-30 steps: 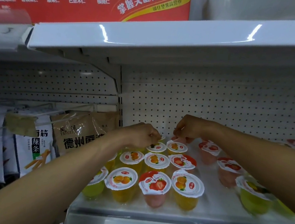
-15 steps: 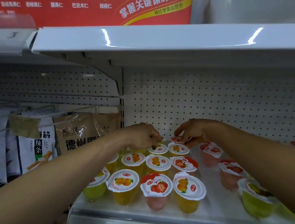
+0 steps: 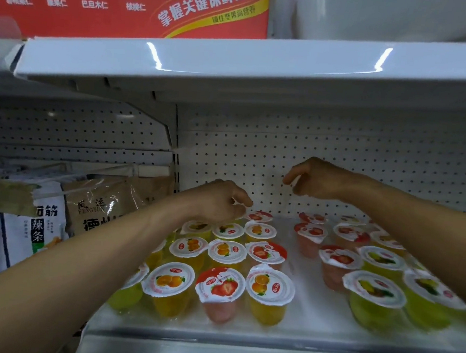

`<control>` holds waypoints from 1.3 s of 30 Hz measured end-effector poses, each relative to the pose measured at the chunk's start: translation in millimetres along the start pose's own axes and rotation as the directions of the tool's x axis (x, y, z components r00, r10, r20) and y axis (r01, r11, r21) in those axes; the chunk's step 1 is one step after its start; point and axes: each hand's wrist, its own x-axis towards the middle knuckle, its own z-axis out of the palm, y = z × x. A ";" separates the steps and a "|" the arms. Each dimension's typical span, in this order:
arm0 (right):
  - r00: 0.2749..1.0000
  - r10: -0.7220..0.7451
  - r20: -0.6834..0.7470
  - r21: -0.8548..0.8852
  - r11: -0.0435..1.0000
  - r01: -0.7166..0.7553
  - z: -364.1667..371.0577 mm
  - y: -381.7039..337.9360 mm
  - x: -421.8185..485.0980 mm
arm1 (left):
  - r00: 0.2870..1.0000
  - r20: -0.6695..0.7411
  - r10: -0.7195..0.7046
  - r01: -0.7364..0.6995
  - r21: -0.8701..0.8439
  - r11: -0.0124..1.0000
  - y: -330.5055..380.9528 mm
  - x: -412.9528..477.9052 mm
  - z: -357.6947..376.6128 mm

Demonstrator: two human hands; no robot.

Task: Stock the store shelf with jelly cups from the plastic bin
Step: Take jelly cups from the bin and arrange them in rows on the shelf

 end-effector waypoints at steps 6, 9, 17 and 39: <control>0.962 0.124 0.245 -0.227 0.971 -0.068 -23.9 54.1 -22.4 | 0.997 -0.010 0.070 -0.071 -0.146 0.987 57.7 47.2 9.1; 0.967 0.037 0.253 -0.156 0.988 0.003 -25.9 62.7 -33.0 | 0.995 0.059 0.075 -0.068 -0.124 0.990 78.4 70.9 13.3; 0.969 0.014 0.246 -0.208 0.977 0.039 -18.0 75.6 -33.5 | 0.988 0.144 0.059 -0.053 -0.044 0.998 93.9 74.4 24.7; 0.940 -0.174 0.295 0.092 0.984 0.153 8.6 77.3 -1.8 | 0.977 0.199 0.081 -0.074 -0.042 0.996 96.3 75.9 23.2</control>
